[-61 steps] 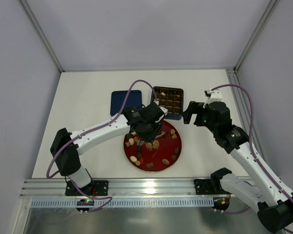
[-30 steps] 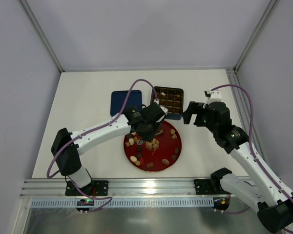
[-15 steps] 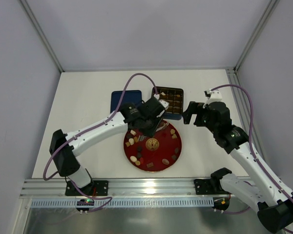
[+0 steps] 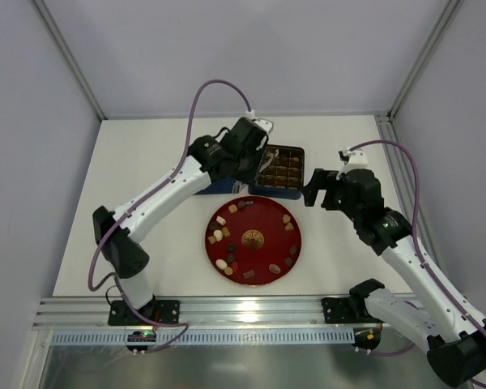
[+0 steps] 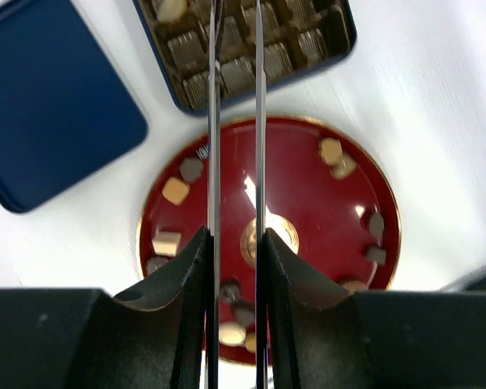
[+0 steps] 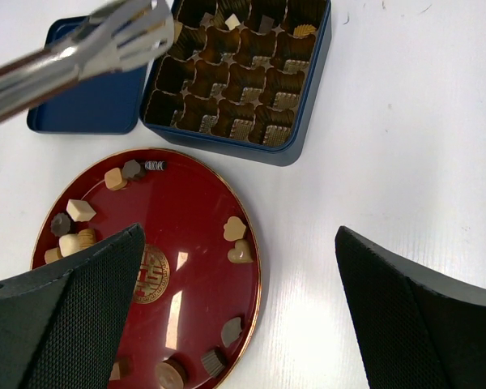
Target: Pack the chocolate
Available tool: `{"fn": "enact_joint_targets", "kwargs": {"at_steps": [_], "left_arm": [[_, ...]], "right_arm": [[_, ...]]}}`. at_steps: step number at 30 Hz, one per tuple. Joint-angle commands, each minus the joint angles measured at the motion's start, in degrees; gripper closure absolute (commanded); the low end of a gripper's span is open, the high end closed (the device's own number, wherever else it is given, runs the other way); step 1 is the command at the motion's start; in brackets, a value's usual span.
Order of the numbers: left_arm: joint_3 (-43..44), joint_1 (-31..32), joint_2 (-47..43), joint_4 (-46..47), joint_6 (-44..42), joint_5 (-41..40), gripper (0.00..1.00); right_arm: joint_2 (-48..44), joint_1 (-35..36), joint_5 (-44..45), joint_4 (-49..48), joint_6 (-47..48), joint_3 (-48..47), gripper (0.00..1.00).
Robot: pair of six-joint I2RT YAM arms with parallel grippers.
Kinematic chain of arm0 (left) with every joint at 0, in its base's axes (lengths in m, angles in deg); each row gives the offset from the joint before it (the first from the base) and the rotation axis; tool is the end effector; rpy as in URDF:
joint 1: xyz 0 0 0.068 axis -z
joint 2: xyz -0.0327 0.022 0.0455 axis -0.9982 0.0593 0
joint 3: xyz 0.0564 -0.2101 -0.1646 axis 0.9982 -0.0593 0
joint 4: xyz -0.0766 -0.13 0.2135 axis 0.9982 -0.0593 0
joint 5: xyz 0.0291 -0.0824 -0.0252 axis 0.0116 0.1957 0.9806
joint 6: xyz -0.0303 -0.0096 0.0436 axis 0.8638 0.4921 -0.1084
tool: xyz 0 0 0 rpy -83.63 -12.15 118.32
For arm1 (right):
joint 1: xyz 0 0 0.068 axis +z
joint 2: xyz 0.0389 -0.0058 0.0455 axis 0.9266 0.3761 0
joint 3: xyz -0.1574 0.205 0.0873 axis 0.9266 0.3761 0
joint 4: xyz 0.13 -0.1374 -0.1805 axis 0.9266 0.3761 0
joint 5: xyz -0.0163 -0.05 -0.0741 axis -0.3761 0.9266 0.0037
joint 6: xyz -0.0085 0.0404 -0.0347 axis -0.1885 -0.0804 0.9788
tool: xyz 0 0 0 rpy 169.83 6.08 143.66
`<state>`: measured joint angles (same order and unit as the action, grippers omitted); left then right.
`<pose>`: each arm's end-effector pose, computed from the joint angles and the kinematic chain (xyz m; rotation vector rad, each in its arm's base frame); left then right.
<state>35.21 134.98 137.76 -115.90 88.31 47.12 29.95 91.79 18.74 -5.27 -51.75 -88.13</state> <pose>0.2502 -0.2730 0.3755 0.5306 2.3952 -0.3399 0.1769 0.0736 0.3188 -0.0001 2.0524 0.3529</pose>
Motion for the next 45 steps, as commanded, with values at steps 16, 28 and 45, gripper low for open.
{"fn": "enact_joint_targets", "kwargs": {"at_steps": [16,28,45], "left_arm": [[11.66,-4.44,15.67,4.37,-4.17,0.25,0.75],[12.63,-4.44,18.22,4.38,-4.52,0.25,0.74],[12.02,-4.44,17.35,3.67,-4.43,-0.1,0.63]], "right_arm": [[0.58,-0.06,0.73,-1.33,0.81,-2.02,0.0],[0.32,-0.06,0.47,-1.41,0.72,-1.41,0.0],[0.05,-0.06,0.38,-1.59,0.54,-1.06,0.0]]}}
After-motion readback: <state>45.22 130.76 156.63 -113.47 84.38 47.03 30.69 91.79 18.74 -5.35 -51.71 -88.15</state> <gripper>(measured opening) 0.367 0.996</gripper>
